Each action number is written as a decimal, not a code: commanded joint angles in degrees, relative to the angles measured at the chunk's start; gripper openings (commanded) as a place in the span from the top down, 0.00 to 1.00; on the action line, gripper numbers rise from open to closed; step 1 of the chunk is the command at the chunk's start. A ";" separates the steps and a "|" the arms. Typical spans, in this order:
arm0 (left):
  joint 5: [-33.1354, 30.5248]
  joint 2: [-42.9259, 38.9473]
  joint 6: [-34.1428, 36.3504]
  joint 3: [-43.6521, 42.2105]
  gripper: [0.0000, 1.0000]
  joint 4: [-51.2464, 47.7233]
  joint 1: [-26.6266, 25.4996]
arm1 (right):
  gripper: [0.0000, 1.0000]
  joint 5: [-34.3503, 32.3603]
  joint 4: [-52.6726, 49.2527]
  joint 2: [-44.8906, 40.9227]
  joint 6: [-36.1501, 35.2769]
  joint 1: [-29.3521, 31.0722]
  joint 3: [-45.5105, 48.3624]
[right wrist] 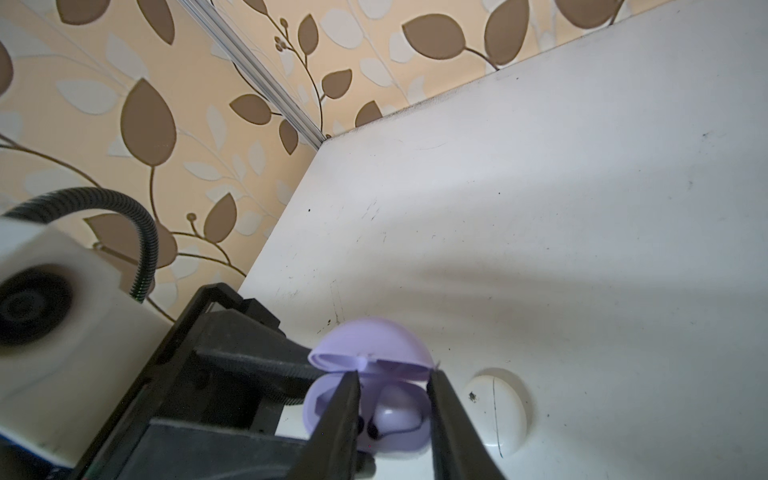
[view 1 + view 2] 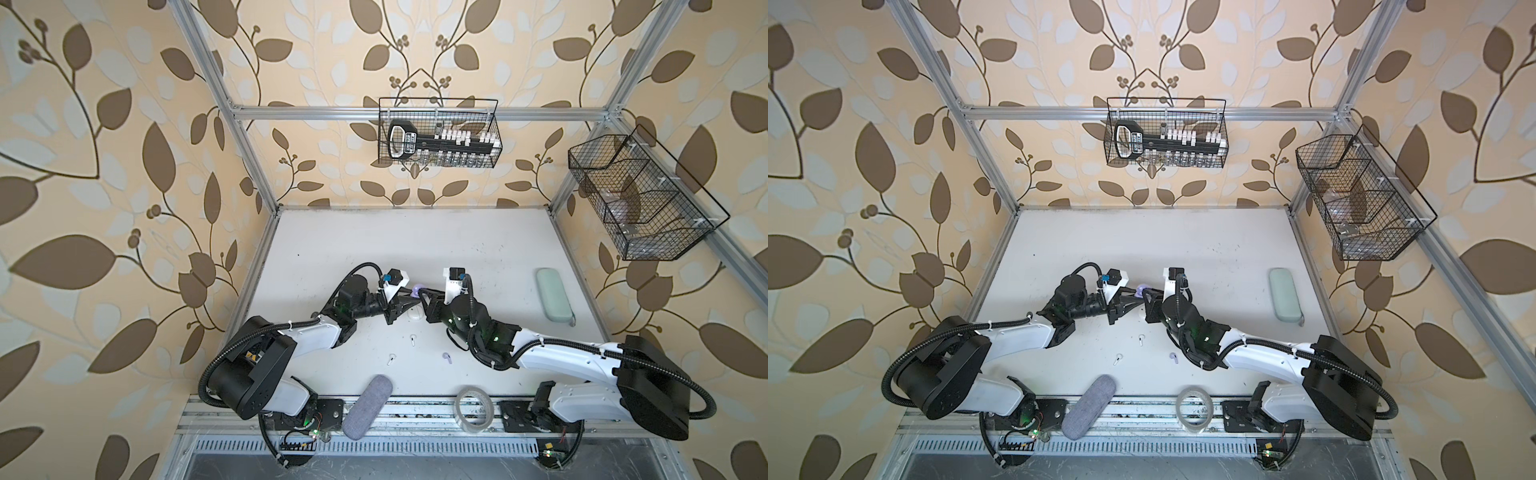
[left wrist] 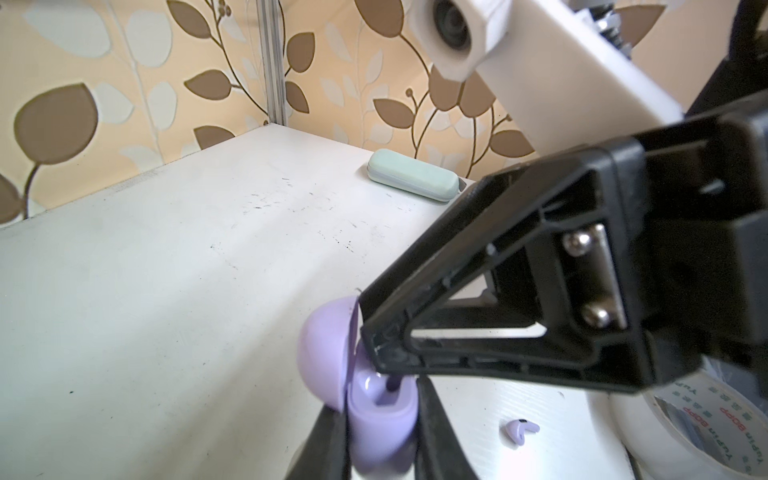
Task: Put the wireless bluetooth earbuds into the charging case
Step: 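Press the lavender earbud down into the case slot with the right gripper, then open the right gripper and lift it away from the seated earbud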
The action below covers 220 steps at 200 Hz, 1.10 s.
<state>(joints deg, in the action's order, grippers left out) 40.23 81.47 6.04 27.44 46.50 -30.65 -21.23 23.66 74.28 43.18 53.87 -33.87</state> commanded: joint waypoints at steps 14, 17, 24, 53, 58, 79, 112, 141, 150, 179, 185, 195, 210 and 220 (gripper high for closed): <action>1.08 -2.27 1.08 0.51 1.00 4.91 0.66 | 0.69 1.01 -1.34 0.78 -0.12 -0.08 -0.01; 1.08 -2.20 1.14 0.51 1.00 4.98 0.60 | 0.69 1.01 -1.34 0.72 -0.17 -0.08 0.02; 1.16 -2.18 1.08 0.56 1.00 5.00 0.60 | 0.69 1.02 -1.47 0.62 -0.24 -0.12 0.03; 1.17 -2.10 1.16 0.46 1.00 4.97 0.63 | 0.68 0.96 -1.90 -0.27 -0.39 -0.50 0.20; 1.17 -2.05 1.16 0.51 1.00 4.85 0.61 | 0.68 1.00 -1.95 -0.49 -0.38 -0.62 0.20; 1.18 -1.80 1.16 0.67 1.00 4.83 0.60 | 0.68 1.00 -2.21 -1.24 -0.59 -0.88 0.21; 1.17 -1.84 1.68 0.68 1.00 4.38 0.62 | 0.68 1.16 -3.07 -2.50 -0.75 -1.04 0.03; 1.17 -1.54 2.04 0.71 1.00 3.95 0.65 | 0.66 2.00 -3.71 -3.51 -0.57 -1.24 -0.14; 1.21 -1.58 2.12 0.75 1.00 3.81 0.65 | 0.65 2.13 -3.97 -3.79 -0.56 -1.24 -0.18; 1.34 -1.57 2.52 0.75 1.00 3.42 0.62 | 0.61 1.97 -5.47 -5.33 -0.83 -1.39 -0.30; 1.26 -1.52 2.64 0.69 1.00 3.34 0.60 | 0.59 1.94 -5.87 -5.69 -0.90 -1.34 -0.32; 1.06 -1.57 2.74 0.68 1.00 3.24 0.60 | 0.56 2.24 -6.42 -6.27 -1.31 -1.49 -0.32; 0.91 -1.50 2.92 0.64 1.00 3.22 0.62 | 0.52 2.34 -7.34 -7.06 -1.43 -1.52 -0.23; 0.97 -1.43 3.01 0.67 1.00 3.24 0.62 | 0.50 2.30 -8.08 -7.43 -1.43 -1.40 -0.15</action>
<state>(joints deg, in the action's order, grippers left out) 40.27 81.47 7.55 27.44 47.31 -30.65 -19.29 18.17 68.31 42.15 52.69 -33.87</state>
